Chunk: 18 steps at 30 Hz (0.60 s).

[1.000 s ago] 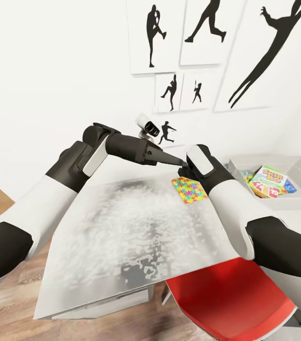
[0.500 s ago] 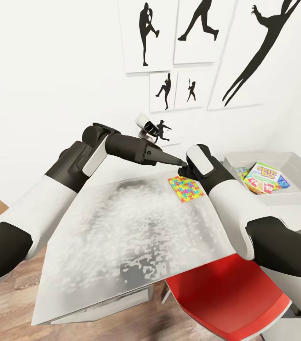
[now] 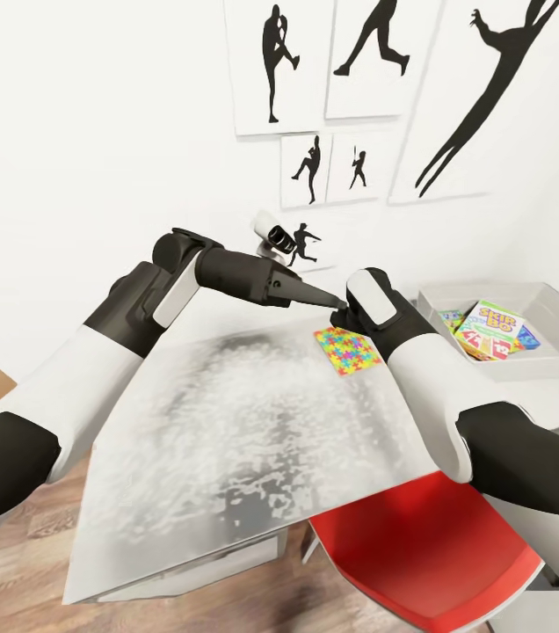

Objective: Put all the toys in the child's room - the three board games (two on the bed and one on the table), the two jigsaw puzzles on the table, and the tennis ball on the table - inside the toy box on the table in the child's room.

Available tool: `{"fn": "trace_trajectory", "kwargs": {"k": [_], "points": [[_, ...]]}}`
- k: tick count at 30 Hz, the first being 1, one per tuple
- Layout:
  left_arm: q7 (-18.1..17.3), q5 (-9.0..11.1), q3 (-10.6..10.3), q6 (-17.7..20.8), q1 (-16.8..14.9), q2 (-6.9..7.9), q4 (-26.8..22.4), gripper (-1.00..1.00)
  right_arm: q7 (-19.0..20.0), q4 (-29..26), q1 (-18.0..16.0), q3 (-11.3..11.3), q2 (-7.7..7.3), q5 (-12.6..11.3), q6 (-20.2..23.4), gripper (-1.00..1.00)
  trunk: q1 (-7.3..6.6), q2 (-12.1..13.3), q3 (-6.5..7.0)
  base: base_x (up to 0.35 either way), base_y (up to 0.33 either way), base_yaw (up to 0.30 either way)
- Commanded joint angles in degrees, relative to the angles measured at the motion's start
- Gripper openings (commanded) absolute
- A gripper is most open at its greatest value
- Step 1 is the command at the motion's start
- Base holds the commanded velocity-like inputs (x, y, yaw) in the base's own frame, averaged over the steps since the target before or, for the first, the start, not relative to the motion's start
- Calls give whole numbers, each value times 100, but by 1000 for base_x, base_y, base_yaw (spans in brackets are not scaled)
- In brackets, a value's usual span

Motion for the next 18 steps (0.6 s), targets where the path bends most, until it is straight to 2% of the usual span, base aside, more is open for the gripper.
{"fn": "trace_trajectory", "kwargs": {"k": [1, 11, 18], "points": [[-21, 11, -15, 60, -8, 5, 2, 100, -46, -4, -6, 29, -4, -45, 25, 100, 3, -9, -9, 0, 106, 0], [-21, 1, -15, 60, -8, 11, 4, 100, -46, -4, -6, 29, -4, -45, 24, 100, 3, -9, -9, -5, 59, -3], [-21, -8, -22, 60, -8, 13, 4, 100, -46, -4, -6, 29, -11, -45, 26, 100, 3, -9, -9, -43, 90, -197]]}}
